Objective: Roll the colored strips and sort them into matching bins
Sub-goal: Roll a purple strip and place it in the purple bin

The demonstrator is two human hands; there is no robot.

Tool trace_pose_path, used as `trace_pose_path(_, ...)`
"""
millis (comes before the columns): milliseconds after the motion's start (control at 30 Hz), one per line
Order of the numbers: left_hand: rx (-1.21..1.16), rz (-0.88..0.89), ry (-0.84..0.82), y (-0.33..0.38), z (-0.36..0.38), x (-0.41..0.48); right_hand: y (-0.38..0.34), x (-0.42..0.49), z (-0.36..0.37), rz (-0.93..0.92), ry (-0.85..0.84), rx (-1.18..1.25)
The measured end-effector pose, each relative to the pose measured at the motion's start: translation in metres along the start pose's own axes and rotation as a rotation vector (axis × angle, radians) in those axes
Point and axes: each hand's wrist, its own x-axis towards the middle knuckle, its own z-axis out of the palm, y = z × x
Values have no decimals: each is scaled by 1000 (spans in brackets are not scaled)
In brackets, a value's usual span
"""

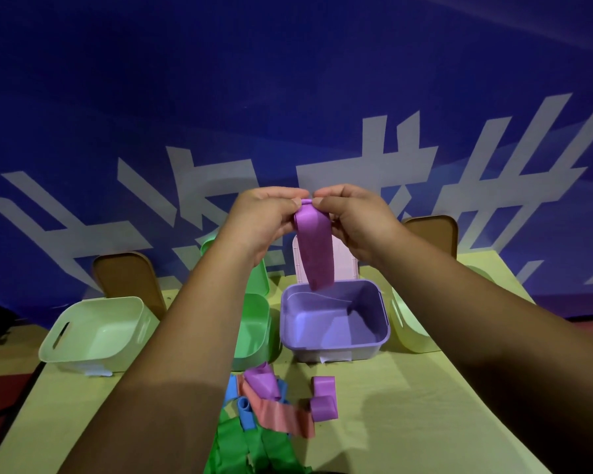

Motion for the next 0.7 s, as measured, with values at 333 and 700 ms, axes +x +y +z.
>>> trace_pose_path(333, 0, -11, 28, 6, 1, -4, -9, -11, 0, -40, -16, -32)
trace_pose_path(700, -27, -4, 8, 3, 9, -8, -9, -19, -2, -115, 22, -89)
